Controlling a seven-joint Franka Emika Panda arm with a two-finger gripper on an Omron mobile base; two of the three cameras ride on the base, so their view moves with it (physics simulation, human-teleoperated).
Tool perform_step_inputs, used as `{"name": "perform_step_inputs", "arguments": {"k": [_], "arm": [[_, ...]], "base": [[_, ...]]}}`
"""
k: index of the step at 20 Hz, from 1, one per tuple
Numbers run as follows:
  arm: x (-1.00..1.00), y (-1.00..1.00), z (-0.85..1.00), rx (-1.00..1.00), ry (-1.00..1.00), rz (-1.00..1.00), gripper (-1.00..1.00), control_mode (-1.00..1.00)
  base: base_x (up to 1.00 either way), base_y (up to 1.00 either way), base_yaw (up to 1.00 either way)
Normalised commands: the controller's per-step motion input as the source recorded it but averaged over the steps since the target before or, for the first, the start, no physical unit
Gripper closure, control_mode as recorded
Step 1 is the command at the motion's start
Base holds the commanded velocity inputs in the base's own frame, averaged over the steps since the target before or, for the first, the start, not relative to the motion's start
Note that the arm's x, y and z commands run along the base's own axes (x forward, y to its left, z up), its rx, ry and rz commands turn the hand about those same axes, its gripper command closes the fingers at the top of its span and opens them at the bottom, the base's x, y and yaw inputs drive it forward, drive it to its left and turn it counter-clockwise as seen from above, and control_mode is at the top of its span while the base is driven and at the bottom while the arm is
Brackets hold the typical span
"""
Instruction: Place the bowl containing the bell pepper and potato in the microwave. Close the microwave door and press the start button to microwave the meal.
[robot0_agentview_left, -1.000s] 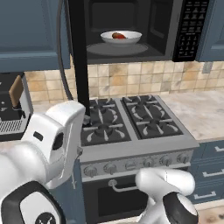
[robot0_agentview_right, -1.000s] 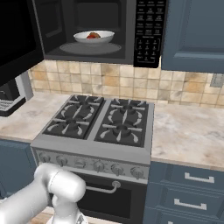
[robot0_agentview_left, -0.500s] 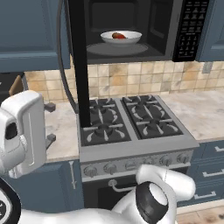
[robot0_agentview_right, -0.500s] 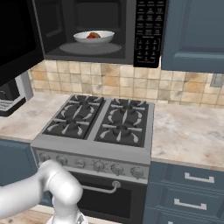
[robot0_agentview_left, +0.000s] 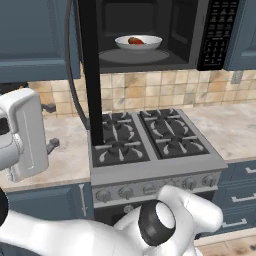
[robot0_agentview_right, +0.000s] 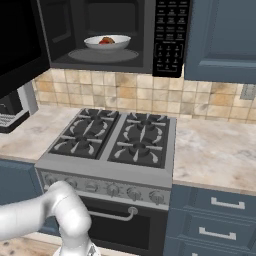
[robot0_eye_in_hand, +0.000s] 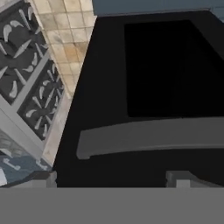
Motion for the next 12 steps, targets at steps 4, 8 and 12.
{"name": "perform_step_inputs", "arguments": {"k": [4,8,12], "arm": [[0.39,0.0,0.0,-0.05,-0.04,0.0,-1.0,-1.0],[0.38,0.0,0.0,-0.04,-0.08,0.0,-1.0,-1.0],[0.39,0.0,0.0,-0.05,-0.07,-0.01,-1.0,-1.0]], "base": [[0.0,0.0,0.0],[0.0,0.0,0.0],[0.0,0.0,0.0]]}}
